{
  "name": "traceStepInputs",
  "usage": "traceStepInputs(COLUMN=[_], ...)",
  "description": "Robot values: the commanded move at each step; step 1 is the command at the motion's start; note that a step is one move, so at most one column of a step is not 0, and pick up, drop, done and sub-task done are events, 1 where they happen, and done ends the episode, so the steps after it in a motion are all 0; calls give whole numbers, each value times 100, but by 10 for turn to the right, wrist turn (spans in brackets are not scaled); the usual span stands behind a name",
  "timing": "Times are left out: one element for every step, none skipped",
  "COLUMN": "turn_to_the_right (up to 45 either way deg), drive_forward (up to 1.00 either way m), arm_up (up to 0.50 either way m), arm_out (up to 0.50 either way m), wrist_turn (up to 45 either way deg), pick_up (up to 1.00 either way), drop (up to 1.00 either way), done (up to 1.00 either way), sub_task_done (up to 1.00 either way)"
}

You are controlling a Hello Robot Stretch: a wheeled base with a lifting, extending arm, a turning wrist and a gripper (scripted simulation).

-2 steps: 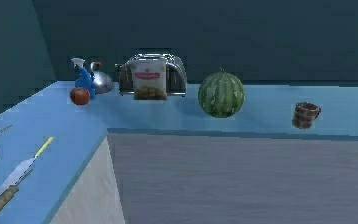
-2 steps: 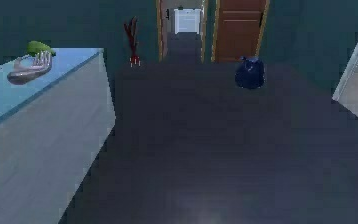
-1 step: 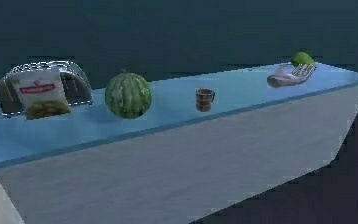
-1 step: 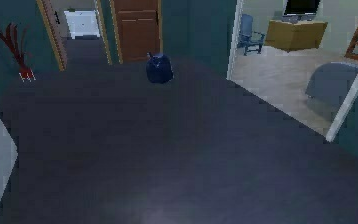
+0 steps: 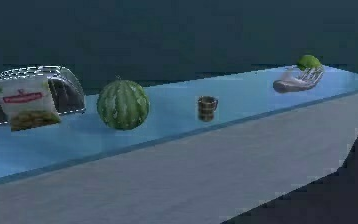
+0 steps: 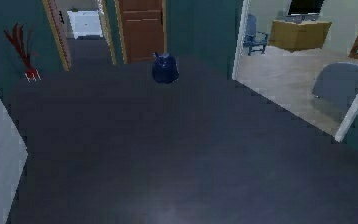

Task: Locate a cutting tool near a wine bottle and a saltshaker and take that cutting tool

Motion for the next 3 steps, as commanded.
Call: traceStepInputs(turn_to_the_right=[-450,-450,-450], drive_forward=[0,0,0], arm_up=[0,0,0], arm_out=[0,0,0], wrist_turn=[0,0,0], pick_up=[0,0,0], drop=[0,0,0], done=[0,0,0], sub_task_done=[0,0,0])
